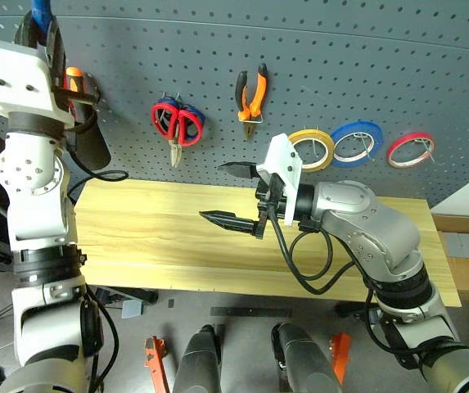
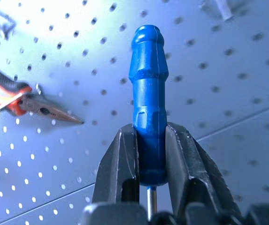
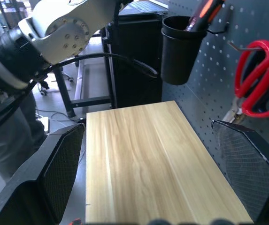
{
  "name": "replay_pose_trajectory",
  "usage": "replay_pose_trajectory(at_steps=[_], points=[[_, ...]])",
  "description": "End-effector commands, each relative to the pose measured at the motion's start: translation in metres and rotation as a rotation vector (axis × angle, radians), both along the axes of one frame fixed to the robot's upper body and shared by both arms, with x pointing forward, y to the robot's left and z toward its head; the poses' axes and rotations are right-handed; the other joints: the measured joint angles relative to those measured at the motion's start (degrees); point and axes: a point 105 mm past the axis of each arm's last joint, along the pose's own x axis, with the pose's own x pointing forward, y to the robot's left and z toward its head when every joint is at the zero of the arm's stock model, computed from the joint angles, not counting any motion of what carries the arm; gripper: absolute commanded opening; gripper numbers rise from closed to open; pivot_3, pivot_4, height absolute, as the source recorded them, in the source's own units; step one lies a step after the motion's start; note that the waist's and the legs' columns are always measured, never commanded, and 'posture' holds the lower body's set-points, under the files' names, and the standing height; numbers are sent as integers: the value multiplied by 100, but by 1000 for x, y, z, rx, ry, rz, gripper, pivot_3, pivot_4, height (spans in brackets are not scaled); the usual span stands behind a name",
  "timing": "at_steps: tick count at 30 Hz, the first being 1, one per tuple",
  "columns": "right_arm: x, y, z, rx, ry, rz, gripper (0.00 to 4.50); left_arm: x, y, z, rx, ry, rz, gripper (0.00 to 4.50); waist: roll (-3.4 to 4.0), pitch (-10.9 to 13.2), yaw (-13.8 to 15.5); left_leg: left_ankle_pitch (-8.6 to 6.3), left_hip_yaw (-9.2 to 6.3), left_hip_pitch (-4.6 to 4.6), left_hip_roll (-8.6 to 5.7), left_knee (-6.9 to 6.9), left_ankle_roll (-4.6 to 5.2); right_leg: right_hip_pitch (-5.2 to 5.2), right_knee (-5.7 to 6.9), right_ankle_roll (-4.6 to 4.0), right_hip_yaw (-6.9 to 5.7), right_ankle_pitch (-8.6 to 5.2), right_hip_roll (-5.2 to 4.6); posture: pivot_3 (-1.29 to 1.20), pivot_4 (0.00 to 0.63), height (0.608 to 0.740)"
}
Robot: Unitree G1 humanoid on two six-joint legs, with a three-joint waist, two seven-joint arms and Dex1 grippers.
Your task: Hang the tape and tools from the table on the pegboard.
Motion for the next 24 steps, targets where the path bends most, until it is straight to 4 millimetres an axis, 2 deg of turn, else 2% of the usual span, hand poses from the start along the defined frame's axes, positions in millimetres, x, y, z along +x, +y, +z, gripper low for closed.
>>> replay_pose_trajectory(at_steps=[1, 5, 15, 24], points=[[-6, 4, 14, 27, -65, 24, 4500, 1, 14, 10, -16, -59, 33, 447, 0, 0, 2, 0, 0, 0, 0, 0, 0, 0, 0, 0, -1, 0, 0, -75, 218, 740], [-6, 5, 18, 36, -77, 17, 4500, 12, 24, -3, -63, -42, 49, 447, 0, 0, -4, 0, 1, 0, -1, 2, 0, 0, 1, 0, -1, 0, -1, -98, 223, 740], [0, 4, 52, 217, -99, -32, 4500, 26, 36, -33, -127, -5, 97, 447, -1, -1, -83, 0, 0, -1, -1, 3, 0, 0, 4, 0, -3, 0, -4, -119, 226, 740], [3, 5, 55, 230, -116, -44, 4500, 31, 40, -45, -144, 18, 122, 447, -2, -1, -140, 0, 0, -1, -1, 3, 0, 0, 6, -1, -5, 1, -5, -121, 221, 740]])
